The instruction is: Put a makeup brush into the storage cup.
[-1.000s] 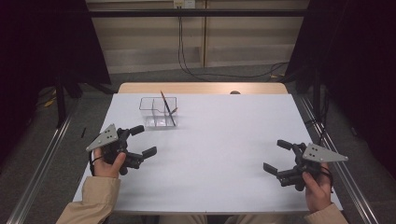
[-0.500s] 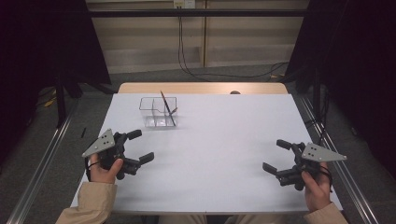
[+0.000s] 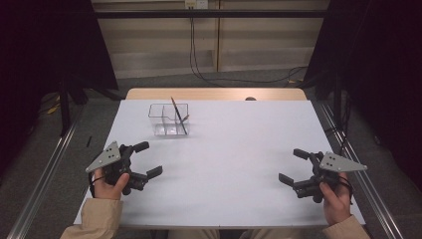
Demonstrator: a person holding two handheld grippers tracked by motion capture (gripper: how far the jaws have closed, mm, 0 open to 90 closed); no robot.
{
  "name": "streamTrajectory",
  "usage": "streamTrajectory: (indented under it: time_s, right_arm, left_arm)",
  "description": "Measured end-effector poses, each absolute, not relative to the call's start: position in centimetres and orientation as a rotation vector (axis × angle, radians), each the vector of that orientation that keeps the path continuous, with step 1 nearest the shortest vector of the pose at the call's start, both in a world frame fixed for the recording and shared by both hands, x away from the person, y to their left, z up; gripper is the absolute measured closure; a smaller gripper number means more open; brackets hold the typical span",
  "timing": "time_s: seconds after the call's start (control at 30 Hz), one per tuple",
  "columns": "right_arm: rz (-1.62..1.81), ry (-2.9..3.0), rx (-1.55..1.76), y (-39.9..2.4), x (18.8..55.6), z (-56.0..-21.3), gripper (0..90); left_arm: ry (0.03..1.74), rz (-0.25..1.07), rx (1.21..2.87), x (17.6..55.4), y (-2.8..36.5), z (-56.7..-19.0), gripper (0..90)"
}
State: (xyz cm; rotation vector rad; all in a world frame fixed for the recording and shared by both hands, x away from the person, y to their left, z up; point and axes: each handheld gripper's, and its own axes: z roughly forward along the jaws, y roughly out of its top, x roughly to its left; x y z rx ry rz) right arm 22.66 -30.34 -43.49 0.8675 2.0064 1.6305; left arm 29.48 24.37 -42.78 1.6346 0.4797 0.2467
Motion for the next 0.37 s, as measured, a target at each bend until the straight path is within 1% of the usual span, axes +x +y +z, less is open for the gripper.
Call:
streamTrajectory:
  time_s: [0.37]
  right_arm:
    - [1.631, 1.999, 0.873, -30.44, 22.73, -43.46, 0.0]
  left_arm:
    - [0.484, 0.260, 1.628, 29.46, 24.51, -42.81, 0.1]
